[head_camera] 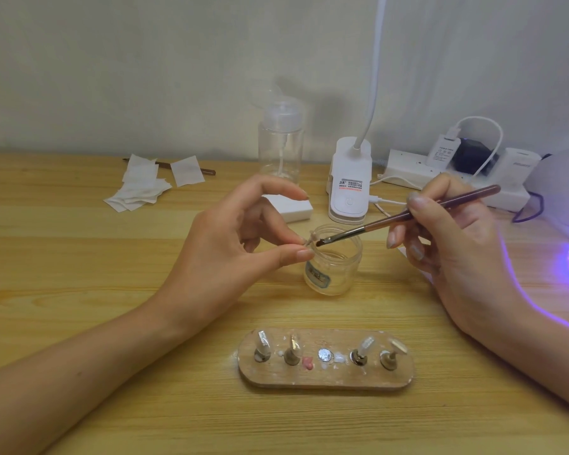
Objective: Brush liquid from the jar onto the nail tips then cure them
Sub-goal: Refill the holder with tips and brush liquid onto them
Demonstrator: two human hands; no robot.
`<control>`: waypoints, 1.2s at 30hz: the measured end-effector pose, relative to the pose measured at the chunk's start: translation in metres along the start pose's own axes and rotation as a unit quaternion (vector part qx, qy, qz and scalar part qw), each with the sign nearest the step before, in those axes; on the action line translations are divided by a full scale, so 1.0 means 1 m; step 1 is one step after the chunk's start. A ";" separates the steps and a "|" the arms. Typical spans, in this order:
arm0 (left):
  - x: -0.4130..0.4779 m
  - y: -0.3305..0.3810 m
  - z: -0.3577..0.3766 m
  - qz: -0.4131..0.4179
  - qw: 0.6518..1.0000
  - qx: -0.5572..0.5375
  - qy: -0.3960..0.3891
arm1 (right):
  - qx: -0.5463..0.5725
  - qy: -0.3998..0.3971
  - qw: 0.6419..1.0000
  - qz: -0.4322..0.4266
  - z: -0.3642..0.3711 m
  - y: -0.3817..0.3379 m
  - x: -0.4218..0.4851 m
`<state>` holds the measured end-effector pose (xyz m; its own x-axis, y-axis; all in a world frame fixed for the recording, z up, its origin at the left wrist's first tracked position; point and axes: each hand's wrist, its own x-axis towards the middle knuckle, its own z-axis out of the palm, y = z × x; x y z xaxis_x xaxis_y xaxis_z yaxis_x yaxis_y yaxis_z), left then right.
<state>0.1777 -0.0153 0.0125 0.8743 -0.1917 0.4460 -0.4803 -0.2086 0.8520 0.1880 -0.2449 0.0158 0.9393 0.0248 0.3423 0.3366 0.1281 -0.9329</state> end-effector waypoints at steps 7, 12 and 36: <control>-0.001 -0.001 0.000 0.016 1.000 0.027 0.002 | 0.022 -0.010 0.999 -0.021 0.000 -0.001 0.000; -0.001 -0.001 0.000 0.025 0.999 0.037 0.004 | 0.004 0.014 1.000 0.012 -0.002 0.000 0.002; -0.002 -0.001 -0.002 0.063 0.995 0.081 -0.008 | 0.034 0.001 0.999 0.002 -0.002 0.000 0.002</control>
<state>0.1769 -0.0127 0.0115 0.8054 -0.2413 0.5415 -0.5928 -0.3338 0.7329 0.1904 -0.2470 0.0160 0.9410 0.0226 0.3378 0.3271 0.1958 -0.9245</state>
